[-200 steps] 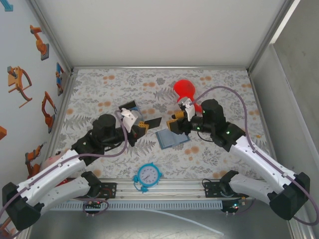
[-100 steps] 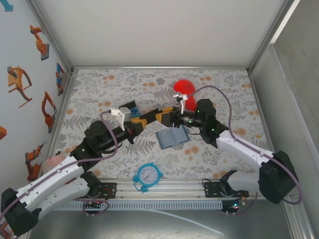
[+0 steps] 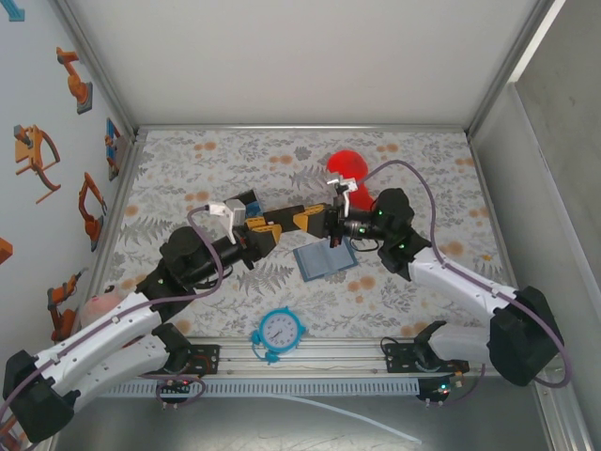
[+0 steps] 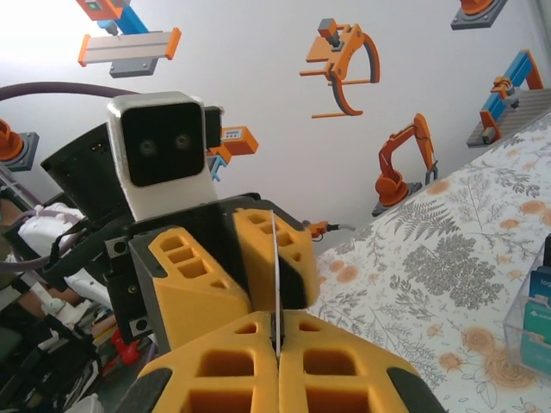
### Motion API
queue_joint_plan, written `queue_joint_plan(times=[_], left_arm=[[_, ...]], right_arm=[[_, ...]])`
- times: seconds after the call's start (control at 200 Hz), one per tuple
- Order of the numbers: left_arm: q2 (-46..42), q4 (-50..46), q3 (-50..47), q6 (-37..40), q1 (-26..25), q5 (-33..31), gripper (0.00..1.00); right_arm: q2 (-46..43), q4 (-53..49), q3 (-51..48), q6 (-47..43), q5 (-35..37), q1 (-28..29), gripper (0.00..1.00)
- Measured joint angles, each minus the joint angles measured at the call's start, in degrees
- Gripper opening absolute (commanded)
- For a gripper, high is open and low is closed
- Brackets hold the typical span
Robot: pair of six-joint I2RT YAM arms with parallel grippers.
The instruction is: Take the credit cards out of the card holder
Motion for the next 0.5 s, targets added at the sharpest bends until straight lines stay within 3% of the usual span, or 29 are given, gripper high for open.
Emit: queue_joint_plan(times=[0.17, 0.366, 0.501], left_arm=[[-0.1, -12.7, 7.9, 6.7, 0.0, -0.3, 0.64], [1.7, -27.1, 21.6, 16.1, 0.0, -1.1, 0.65], [5.5, -32.9, 25.6, 20.7, 0.0, 1.0, 0.64]], right_arm=[[-3.4, -9.9, 0.1, -6.5, 0.7, 0.0, 0.00], [-7.1, -22.2, 0.7, -14.4, 0.8, 0.0, 0.00], [-7.9, -26.1, 1.2, -17.1, 0.4, 0.0, 0.00]])
